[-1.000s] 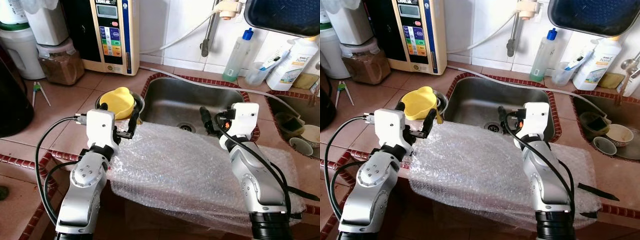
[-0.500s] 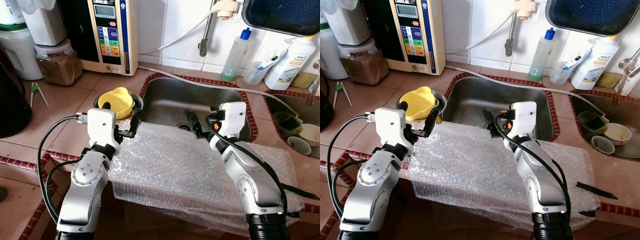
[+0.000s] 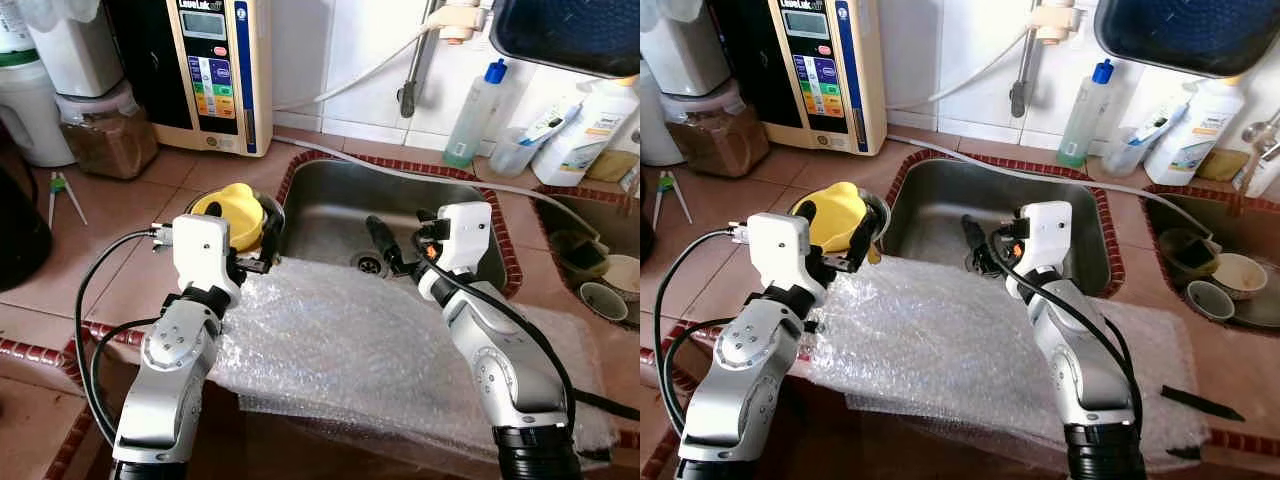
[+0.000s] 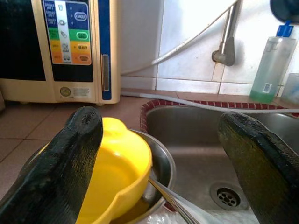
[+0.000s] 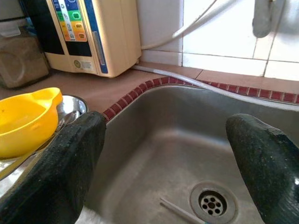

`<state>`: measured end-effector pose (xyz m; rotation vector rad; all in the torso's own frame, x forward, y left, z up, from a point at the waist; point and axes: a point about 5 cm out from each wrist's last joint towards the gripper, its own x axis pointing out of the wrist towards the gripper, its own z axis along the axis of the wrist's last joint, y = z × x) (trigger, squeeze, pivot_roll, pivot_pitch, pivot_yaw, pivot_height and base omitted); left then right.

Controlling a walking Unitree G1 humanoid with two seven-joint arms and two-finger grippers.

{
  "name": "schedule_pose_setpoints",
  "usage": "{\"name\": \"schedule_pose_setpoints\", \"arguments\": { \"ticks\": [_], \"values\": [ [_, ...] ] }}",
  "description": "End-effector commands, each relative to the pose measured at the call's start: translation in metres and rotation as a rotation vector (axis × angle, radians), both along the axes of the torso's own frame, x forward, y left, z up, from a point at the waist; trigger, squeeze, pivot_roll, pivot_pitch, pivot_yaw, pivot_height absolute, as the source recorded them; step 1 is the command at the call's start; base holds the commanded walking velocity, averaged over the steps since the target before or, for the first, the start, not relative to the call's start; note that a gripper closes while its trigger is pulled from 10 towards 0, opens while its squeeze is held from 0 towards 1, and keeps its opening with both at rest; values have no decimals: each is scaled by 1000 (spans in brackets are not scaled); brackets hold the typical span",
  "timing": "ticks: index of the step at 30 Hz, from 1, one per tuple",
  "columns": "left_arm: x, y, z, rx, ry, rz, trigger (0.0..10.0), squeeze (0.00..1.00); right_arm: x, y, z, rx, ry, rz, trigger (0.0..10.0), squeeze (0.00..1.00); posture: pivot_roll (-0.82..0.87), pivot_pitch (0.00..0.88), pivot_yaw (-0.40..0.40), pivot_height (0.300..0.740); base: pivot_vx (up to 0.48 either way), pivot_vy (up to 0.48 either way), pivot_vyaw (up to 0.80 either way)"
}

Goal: Kitchen organization

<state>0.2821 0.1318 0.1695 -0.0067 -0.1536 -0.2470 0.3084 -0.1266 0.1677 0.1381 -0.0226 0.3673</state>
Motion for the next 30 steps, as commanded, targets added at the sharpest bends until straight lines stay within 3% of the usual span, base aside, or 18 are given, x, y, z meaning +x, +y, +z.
{"name": "schedule_pose_setpoints", "arguments": {
  "ticks": [1, 24, 30],
  "values": [
    [1, -3, 1, 0, 2, -22, 10000, 0, -1, -2, 3, 2, -9, -2, 10000, 0, -28, 10, -60, 740, 259, 0, 0],
    [0, -6, -2, -6, 23, -37, 10000, 0, -2, -1, 2, 6, -5, -2, 10000, 0, -30, 24, -60, 740, 260, 0, 0],
    [0, -6, -3, 9, 25, -16, 10000, 0, -2, 0, 1, 10, -2, 1, 10000, 0, -28, 30, -66, 740, 0, 0, 0]
  ]
}}
